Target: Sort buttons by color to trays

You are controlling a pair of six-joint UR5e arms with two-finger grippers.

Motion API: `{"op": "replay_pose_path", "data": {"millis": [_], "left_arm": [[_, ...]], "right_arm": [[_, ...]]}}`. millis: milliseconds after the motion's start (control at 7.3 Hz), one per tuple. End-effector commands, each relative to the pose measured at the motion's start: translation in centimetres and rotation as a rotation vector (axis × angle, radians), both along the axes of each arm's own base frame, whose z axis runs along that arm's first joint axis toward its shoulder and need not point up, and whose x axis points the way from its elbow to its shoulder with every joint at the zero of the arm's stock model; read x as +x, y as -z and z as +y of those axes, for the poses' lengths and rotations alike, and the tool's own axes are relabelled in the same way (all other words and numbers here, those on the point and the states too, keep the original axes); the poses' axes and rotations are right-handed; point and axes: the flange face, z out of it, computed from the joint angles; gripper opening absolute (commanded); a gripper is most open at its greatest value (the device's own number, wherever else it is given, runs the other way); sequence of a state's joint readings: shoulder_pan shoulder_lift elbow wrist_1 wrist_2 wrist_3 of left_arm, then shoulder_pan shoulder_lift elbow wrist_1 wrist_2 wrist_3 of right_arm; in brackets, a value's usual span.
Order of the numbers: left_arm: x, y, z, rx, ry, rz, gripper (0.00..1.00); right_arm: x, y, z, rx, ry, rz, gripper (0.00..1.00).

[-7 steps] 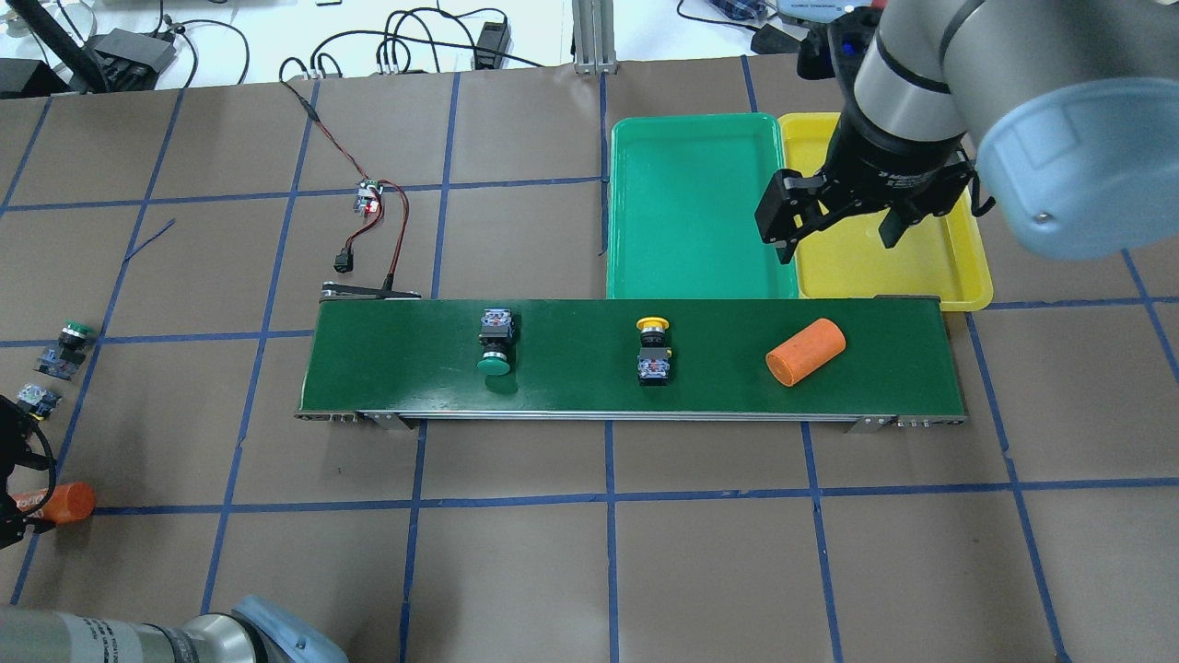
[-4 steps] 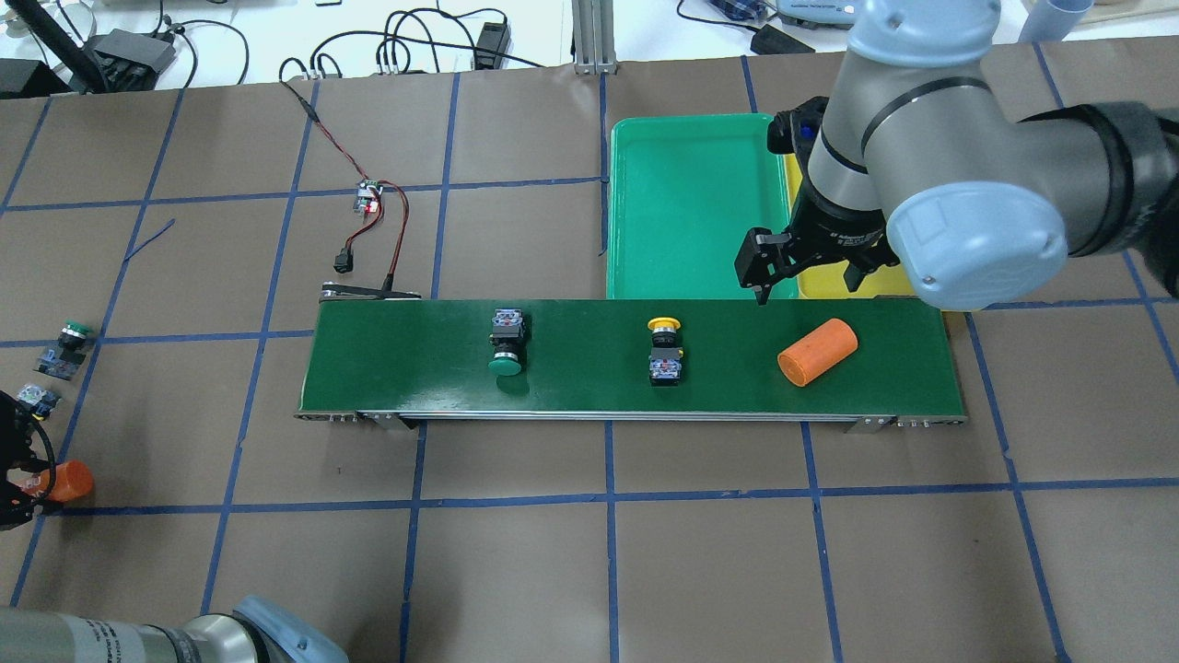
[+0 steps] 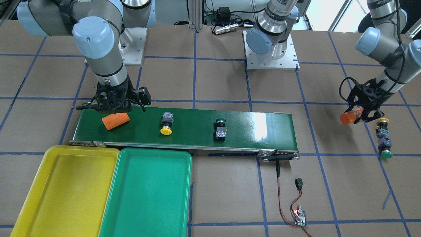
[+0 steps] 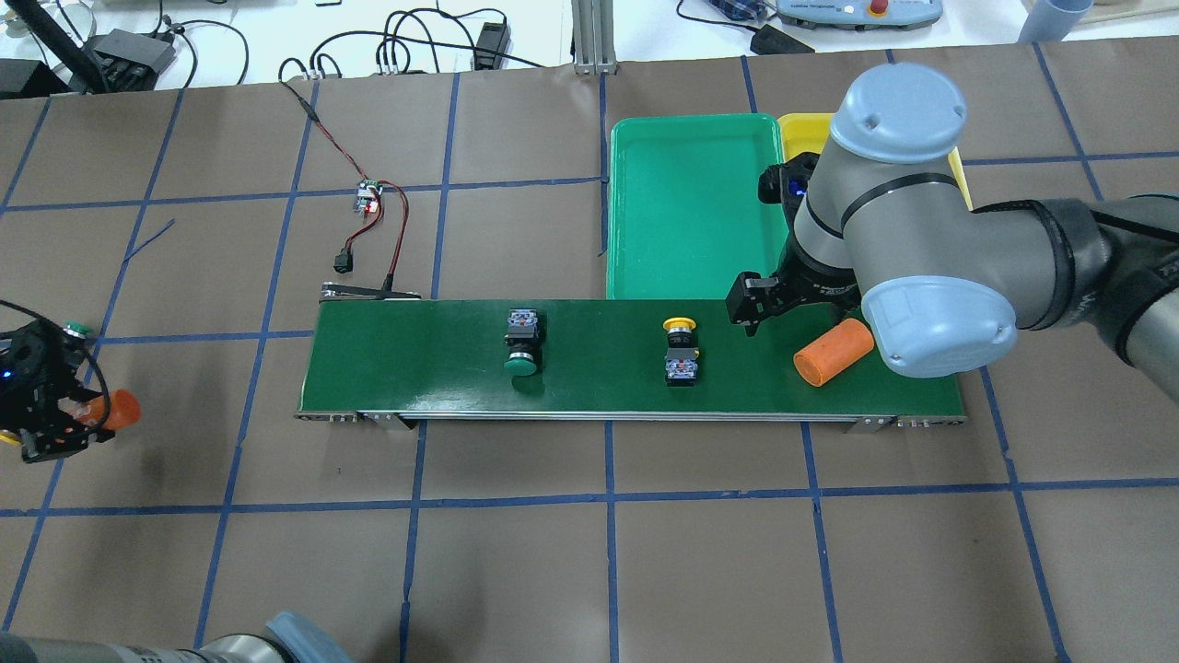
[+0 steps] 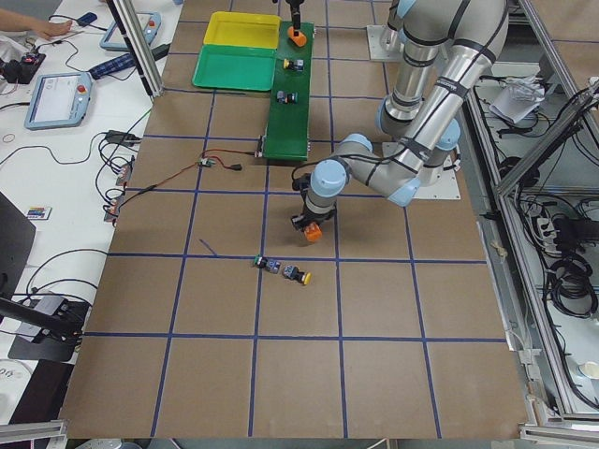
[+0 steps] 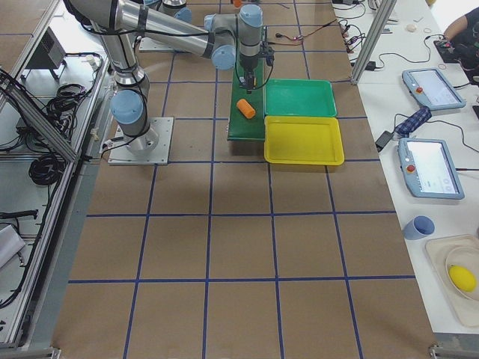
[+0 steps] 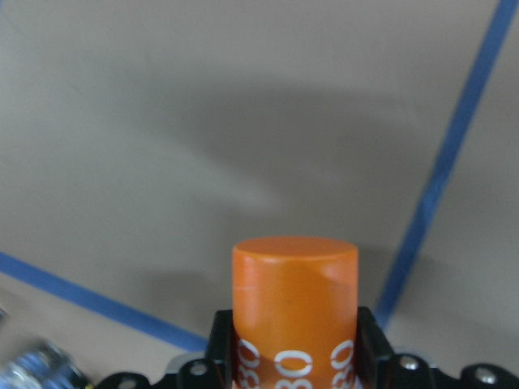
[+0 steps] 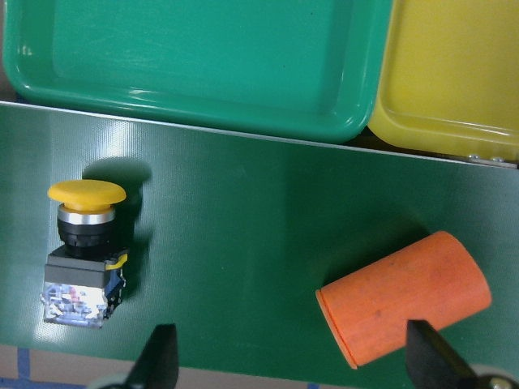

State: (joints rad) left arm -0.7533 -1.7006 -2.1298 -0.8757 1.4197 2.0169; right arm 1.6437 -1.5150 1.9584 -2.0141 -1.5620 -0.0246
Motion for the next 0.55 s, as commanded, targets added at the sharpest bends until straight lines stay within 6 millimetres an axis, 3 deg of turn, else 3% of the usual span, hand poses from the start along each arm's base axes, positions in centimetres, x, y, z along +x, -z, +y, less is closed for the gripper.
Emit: {"op": "replay_pose_path", "data": {"millis": [0,137,411], "left_arm": [[-11.9,-3.9,-4.7,-0.061,0.019,0.002,0.00],[-16.5,-5.1,-5.4,-0.067,0.011,-0.003,0.00],[-23.3,-6.4,-5.6,-0.075,0.017,-0.009,0.00]], "right_arm": [[0.1,0.3,0.1,-0.001,0.013,-0.002,1.00],[0.2,0.4,0.3,0.004,0.039,-0.003,1.00],[0.2,0.5,0.3,0.006,0.044,-0.006,1.00]]}}
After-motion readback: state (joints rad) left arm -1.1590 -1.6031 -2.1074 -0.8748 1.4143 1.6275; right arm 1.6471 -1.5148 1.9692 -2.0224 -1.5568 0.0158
